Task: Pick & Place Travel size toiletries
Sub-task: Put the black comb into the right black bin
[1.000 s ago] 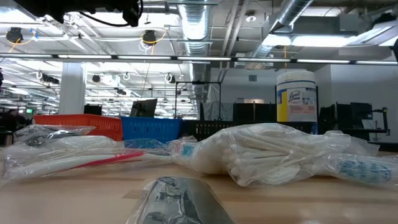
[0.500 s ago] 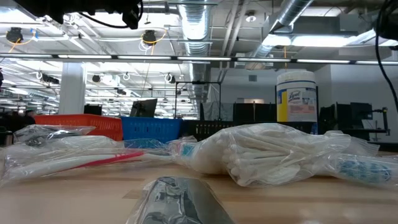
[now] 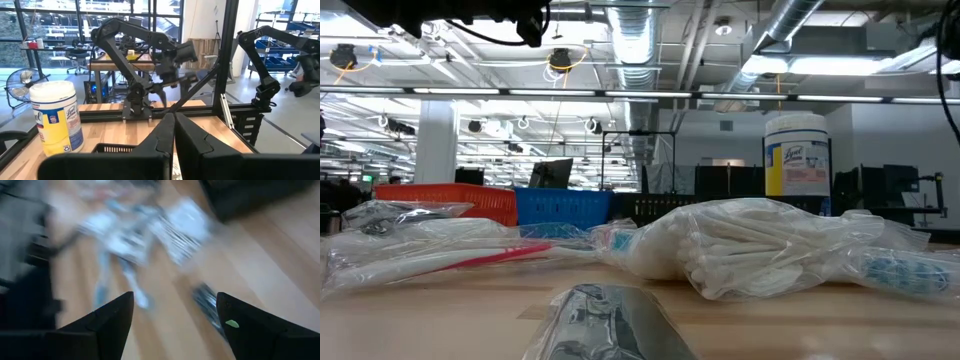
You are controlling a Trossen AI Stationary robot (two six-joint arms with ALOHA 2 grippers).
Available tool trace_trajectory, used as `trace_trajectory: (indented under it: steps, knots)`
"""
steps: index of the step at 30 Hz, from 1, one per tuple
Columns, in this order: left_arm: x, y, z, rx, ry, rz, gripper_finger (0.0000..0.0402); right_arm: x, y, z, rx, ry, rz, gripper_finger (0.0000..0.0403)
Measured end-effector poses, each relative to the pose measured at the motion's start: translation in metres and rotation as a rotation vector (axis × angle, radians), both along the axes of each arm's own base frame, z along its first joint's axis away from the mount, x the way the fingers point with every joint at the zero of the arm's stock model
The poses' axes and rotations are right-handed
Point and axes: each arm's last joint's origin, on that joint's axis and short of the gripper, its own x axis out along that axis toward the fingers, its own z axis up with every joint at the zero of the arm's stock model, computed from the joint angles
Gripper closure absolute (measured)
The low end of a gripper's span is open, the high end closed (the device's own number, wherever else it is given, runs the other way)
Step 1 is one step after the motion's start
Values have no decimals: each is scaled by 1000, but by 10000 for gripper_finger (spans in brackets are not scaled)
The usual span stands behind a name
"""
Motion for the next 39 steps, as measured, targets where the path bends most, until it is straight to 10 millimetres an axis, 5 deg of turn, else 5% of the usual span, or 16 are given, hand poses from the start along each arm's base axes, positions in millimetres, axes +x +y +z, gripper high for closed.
trace_trajectory:
  steps: [13, 23, 34, 37, 39]
  knots:
    - [0, 0, 0, 0, 2, -1, 394, 28, 10, -33, -96, 300, -44, 127]
    - [0, 0, 0, -5, 1, 15, 394, 31, 22, -56, -189, 442, -19, 136]
    - [0, 1, 2, 5, -19, 43, 394, 30, 3, -51, -381, 323, -40, 223]
    - [0, 1, 2, 4, -19, 50, 394, 18, -16, -44, -568, 419, -47, 239]
    - [0, 1, 2, 5, -19, 52, 394, 17, -19, -36, -530, 439, -79, 250]
